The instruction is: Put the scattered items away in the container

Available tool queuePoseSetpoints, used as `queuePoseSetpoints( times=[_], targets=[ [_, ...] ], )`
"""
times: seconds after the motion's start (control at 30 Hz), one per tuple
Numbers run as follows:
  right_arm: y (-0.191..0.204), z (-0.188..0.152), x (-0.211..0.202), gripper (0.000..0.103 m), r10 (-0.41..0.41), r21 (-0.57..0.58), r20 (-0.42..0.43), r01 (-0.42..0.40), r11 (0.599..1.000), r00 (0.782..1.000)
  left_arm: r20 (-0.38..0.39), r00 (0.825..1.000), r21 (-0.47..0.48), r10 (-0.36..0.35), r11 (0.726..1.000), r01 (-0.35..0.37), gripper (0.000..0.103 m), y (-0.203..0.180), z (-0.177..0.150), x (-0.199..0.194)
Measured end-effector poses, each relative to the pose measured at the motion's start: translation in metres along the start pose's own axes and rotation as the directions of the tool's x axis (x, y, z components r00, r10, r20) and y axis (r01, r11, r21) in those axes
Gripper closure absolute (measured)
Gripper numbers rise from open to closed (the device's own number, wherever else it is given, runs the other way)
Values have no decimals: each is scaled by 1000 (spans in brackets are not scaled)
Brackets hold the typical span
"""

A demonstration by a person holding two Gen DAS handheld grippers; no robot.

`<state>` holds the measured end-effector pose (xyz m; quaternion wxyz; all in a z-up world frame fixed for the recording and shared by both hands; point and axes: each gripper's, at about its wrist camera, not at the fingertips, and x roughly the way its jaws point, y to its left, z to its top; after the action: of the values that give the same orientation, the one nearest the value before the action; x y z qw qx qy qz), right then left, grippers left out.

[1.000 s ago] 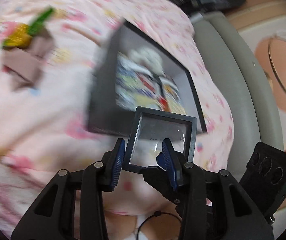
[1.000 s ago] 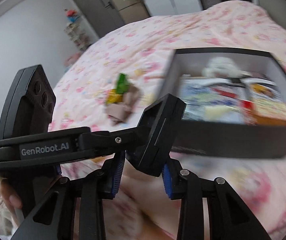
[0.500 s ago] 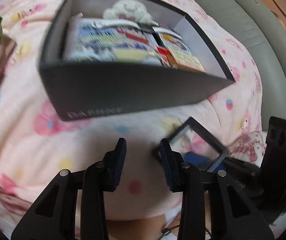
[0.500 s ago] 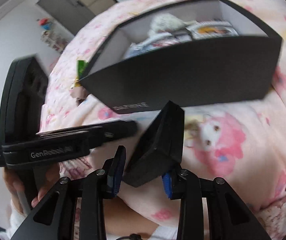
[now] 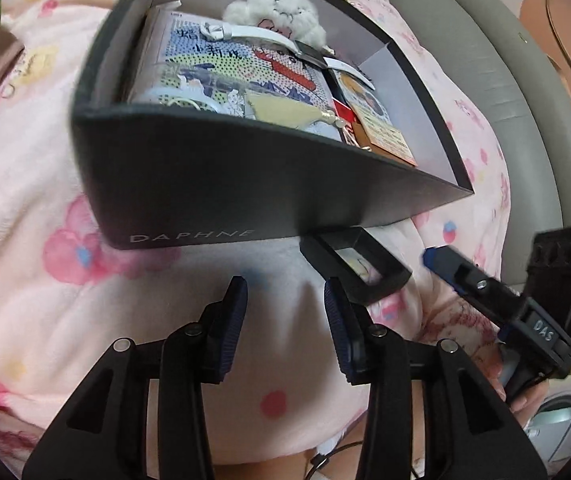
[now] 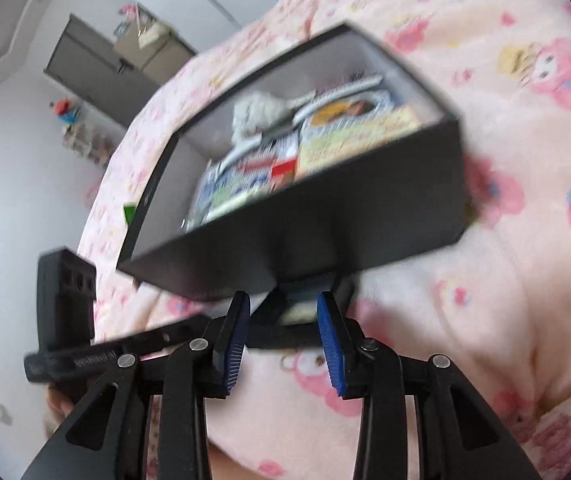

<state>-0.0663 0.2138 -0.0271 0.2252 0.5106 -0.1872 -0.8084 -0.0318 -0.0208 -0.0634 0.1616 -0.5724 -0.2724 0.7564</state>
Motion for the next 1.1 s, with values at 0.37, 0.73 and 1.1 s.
queuePoseSetpoints(
  times=[0.37, 0.73, 1.1],
  targets=[
    [10, -8, 29, 71, -109, -79, -57, 104, 991, 992, 68, 994, -14, -84, 996, 85, 63, -11, -6, 10],
    [28, -33, 30, 80, 25, -194, -166, -57, 979, 986, 17, 998, 71, -57, 996, 55, 58, -30, -24, 12],
    [28, -36, 19, 80, 126, -161, -163, -152, 975, 979, -24, 999, 52, -45, 998, 46, 58, -34, -46, 10]
  ],
)
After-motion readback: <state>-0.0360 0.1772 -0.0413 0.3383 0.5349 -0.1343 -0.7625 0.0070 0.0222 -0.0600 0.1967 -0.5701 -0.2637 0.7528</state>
